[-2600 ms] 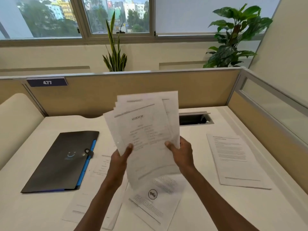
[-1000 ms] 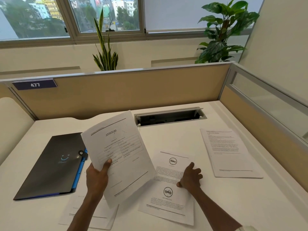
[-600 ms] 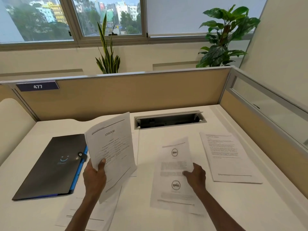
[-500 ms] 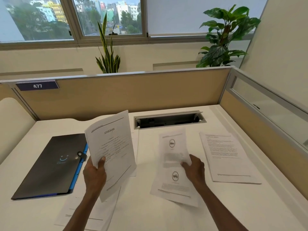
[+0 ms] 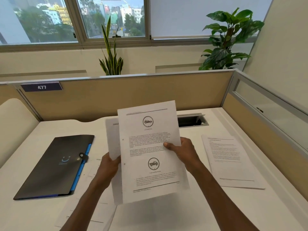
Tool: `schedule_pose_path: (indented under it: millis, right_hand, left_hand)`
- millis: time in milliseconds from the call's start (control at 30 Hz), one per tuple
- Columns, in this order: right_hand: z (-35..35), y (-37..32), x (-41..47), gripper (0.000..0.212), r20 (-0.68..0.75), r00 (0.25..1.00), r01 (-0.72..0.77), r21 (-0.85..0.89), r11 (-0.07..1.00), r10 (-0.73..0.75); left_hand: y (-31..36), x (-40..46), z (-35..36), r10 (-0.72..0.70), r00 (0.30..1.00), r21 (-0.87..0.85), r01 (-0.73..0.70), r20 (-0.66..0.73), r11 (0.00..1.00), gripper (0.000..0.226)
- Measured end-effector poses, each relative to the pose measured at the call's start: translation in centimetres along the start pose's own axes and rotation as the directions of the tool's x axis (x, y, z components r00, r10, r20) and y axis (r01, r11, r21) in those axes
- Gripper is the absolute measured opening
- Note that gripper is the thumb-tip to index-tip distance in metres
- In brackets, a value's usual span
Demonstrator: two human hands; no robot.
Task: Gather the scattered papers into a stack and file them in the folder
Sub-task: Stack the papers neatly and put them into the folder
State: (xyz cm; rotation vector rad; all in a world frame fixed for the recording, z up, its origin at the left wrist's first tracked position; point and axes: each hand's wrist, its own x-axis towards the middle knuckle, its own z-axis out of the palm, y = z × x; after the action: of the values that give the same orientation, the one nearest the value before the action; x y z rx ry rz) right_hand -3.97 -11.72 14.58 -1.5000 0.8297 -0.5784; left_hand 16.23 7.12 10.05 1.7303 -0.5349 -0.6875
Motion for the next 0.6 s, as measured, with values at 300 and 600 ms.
schedule_pose_path:
  millis: [300, 600]
  right_hand:
    - [2.2, 3.4, 0.7, 0.052, -0.170, 0.984, -0.056, -0.012, 0.998, 0.053]
    - [1.6, 4.1, 0.9, 0.019, -0.223, 0.959, 0.178, 0.003, 0.984, -0.173]
  left_hand:
    - [1.0, -0.3, 2.7, 0.008, 0.990, -0.255, 0.028, 0.137, 0.967, 0.052]
    - [1.2, 0.0, 5.6, 0.196, 0.978, -0.207, -0.207, -0.073, 0.956, 0.030]
